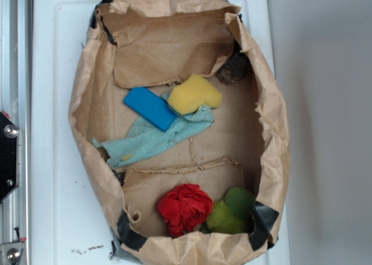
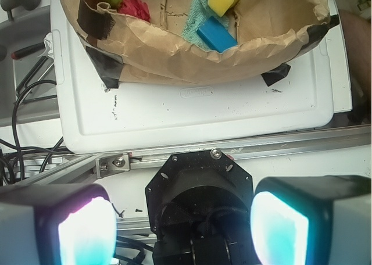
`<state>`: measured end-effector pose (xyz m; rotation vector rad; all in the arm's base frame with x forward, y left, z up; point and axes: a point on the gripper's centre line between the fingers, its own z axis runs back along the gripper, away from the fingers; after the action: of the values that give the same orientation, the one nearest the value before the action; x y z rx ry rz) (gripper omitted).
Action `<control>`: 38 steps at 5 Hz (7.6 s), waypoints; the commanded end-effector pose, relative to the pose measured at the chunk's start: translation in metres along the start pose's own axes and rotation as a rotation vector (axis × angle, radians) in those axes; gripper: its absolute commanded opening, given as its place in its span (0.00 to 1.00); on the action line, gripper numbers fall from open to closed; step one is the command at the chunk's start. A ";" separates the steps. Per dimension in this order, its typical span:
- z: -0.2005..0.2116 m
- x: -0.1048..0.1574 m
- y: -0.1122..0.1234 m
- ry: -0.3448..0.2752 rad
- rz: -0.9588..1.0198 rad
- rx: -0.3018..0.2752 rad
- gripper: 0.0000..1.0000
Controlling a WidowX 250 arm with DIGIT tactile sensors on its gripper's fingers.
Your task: Grab the green animal.
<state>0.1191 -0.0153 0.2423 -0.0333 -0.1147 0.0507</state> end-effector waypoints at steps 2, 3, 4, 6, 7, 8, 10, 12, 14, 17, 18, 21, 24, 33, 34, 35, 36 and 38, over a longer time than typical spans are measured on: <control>-0.013 0.035 -0.001 -0.054 0.010 0.015 1.00; -0.023 0.073 0.006 -0.074 0.013 0.005 1.00; -0.042 0.106 0.018 -0.077 -0.046 -0.019 1.00; -0.083 0.151 0.018 -0.142 -0.284 -0.056 1.00; -0.097 0.162 0.015 -0.167 -0.364 -0.058 1.00; -0.112 0.172 0.013 -0.151 -0.385 -0.064 1.00; -0.112 0.172 0.013 -0.151 -0.385 -0.064 1.00; -0.112 0.172 0.013 -0.151 -0.385 -0.064 1.00; -0.155 0.177 -0.007 -0.184 -0.463 -0.054 1.00; -0.171 0.171 -0.039 -0.247 -0.540 -0.188 1.00; -0.163 0.170 -0.051 -0.314 -0.523 -0.270 1.00; -0.167 0.172 -0.067 -0.369 -0.544 -0.294 1.00; -0.167 0.172 -0.067 -0.369 -0.544 -0.294 1.00; -0.209 0.186 -0.107 -0.471 -0.613 -0.101 0.00; -0.192 0.184 -0.100 -0.507 -0.578 -0.100 0.00; -0.169 0.182 -0.086 -0.518 -0.493 -0.081 0.00; -0.154 0.182 -0.071 -0.465 -0.382 -0.081 0.00; -0.153 0.183 -0.068 -0.462 -0.368 -0.059 0.00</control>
<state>0.3129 -0.0680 0.0871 -0.0473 -0.5044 -0.3178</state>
